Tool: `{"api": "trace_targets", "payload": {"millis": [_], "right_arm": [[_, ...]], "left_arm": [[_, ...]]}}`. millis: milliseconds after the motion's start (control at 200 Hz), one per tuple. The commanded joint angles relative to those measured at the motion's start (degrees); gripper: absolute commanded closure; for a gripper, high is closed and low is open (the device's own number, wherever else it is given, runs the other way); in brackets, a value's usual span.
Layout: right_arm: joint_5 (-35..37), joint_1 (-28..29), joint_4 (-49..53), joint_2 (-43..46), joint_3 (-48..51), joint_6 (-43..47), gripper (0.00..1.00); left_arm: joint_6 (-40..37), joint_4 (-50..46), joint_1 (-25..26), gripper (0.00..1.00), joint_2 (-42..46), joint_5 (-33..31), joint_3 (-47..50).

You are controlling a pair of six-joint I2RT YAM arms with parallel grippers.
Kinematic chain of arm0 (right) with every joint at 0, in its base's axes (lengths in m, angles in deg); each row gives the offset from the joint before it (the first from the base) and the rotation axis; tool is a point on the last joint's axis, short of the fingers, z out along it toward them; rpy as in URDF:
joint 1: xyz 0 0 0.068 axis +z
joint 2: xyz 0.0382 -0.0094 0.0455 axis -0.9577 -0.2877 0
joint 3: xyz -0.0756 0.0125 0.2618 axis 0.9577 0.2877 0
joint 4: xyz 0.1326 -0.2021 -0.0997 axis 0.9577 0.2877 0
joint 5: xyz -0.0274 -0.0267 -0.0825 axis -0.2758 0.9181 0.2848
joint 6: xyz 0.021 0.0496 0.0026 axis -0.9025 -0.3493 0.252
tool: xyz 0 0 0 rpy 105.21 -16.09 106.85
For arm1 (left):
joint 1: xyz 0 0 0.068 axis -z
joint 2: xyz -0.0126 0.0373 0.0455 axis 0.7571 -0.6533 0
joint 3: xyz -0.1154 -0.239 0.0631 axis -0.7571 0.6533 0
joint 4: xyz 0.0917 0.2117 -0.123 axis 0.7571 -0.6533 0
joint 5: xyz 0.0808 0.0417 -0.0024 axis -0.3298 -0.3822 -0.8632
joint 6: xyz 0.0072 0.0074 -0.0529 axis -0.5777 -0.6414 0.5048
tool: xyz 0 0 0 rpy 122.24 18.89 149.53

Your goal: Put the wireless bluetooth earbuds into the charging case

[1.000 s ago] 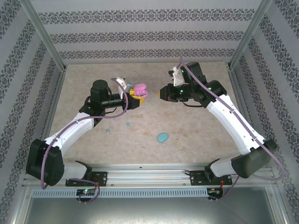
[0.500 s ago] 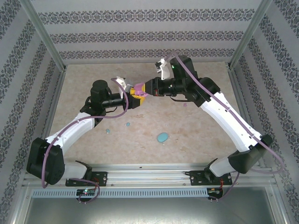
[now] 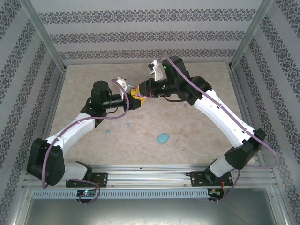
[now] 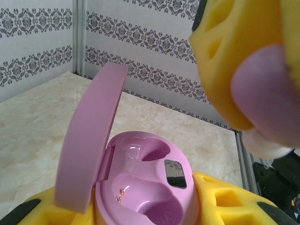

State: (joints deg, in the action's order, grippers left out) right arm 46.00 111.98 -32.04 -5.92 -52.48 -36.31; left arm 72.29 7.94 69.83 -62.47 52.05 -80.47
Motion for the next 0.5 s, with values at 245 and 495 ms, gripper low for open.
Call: {"api": "trace_targets", "payload": {"millis": [245,495], "right_arm": [[2.8,0.7,-3.3,-1.0,2.6,1.3,0.91],[3.8,0.8,-3.2,-1.6,3.4,2.8,0.90]], "left_arm": [[3.7,8.7,0.5,0.73,0.5,1.7,1.4],[4.2,8.8,0.6,0.73,0.6,1.7,1.4]]}}
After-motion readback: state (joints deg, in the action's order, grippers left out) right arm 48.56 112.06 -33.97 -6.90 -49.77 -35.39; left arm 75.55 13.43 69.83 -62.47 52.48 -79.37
